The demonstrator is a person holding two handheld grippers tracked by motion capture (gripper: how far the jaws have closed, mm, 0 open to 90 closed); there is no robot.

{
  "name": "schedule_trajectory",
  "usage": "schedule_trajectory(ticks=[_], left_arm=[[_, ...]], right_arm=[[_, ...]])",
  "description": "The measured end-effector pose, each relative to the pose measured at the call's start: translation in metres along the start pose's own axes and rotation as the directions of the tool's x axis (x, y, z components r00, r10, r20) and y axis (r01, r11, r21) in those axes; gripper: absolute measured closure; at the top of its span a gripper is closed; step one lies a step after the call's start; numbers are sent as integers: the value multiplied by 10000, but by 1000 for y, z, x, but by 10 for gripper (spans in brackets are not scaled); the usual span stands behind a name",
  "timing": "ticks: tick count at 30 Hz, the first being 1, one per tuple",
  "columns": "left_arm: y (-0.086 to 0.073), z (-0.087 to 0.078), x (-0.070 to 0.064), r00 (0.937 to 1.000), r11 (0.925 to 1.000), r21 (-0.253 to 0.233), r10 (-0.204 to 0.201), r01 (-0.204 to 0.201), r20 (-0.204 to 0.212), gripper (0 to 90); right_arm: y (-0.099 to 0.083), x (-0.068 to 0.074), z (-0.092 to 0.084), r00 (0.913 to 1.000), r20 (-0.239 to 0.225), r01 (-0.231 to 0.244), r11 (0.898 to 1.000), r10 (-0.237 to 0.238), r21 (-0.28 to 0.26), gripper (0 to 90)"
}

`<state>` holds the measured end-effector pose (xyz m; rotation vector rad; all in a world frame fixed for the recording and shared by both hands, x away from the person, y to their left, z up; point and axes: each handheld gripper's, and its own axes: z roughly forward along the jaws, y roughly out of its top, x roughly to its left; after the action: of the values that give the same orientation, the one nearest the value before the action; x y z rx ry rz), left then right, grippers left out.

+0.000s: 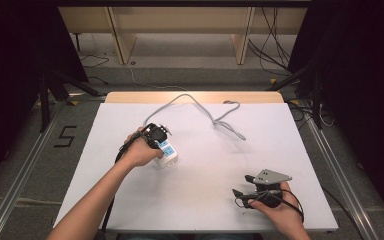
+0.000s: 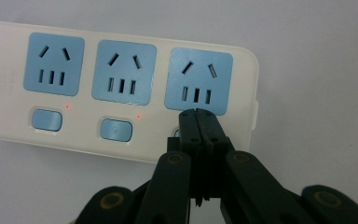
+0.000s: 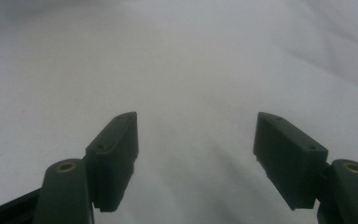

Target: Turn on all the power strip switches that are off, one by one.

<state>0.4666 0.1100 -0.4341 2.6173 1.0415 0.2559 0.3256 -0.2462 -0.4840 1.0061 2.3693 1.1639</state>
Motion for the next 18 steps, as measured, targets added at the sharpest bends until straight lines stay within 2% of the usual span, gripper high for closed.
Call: schedule_trajectory(ticks=[3,12,13,18], left_arm=[[-1,0,0,9998,9997,-227,-98,102,166,897],[-3,-1,2,9992,9971,-686,-313,328,234,892],[-4,-2,1,9986,9956,-811,-449,469,266,858],[-5,-6,1,9986,9928,-1097,-446,473,270,849]], right_arm=[[0,0,0,10000,9,-7,10000,7,-34,318],[0,-1,1,10000,-13,-11,10000,11,-15,318],[0,0,1,10000,-8,-23,10000,23,-4,318],[0,0,1,10000,-6,-6,10000,6,-15,318]])
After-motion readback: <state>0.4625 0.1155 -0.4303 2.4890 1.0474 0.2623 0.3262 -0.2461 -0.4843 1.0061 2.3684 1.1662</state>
